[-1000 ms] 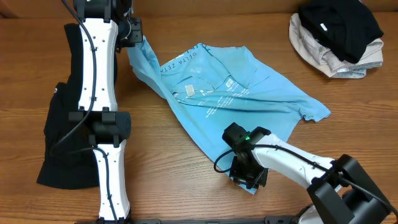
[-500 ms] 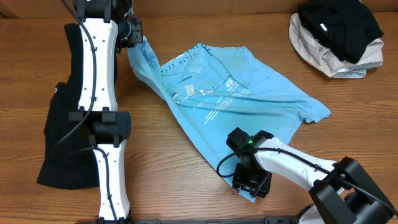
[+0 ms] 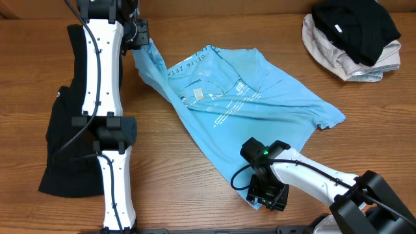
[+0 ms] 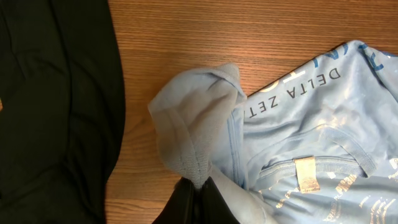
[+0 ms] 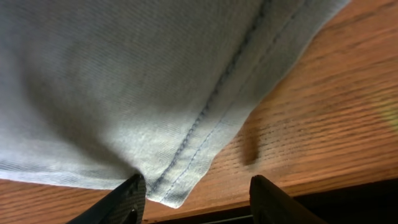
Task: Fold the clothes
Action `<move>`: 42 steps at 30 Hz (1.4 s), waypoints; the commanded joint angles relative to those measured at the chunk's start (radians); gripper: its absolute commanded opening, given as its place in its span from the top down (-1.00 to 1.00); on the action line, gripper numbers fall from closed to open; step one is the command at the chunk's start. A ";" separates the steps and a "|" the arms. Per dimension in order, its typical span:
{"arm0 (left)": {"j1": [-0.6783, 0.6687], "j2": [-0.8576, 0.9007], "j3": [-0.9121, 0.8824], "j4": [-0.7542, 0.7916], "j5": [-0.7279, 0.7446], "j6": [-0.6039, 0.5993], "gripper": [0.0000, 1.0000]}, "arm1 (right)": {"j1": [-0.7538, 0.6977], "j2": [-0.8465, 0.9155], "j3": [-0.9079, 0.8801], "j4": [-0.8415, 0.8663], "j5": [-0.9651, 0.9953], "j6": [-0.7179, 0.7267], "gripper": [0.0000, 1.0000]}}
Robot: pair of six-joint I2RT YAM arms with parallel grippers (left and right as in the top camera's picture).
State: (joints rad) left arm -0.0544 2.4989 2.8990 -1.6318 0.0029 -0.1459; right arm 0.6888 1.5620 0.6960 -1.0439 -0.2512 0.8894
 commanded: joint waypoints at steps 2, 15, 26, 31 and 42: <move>0.005 -0.006 0.009 -0.002 -0.013 0.020 0.92 | 0.008 -0.016 -0.022 0.077 -0.037 -0.058 -0.15; 0.005 -0.006 0.009 -0.011 -0.013 0.019 0.92 | 0.032 -0.015 -0.022 0.124 -0.046 -0.079 0.36; 0.006 -0.012 0.011 -0.027 -0.013 0.019 0.92 | 0.017 -0.027 0.031 0.072 -0.034 -0.079 0.92; 0.006 -0.058 0.011 -0.058 -0.014 0.020 0.92 | -0.016 -0.093 0.183 -0.017 0.046 -0.111 0.92; 0.010 -0.320 0.011 -0.057 -0.122 0.019 0.92 | -0.330 -0.151 0.643 -0.230 0.229 -0.410 0.92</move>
State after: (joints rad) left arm -0.0517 2.3173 2.8986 -1.6871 -0.0452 -0.1459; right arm 0.4450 1.4361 1.2163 -1.2591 -0.0860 0.6136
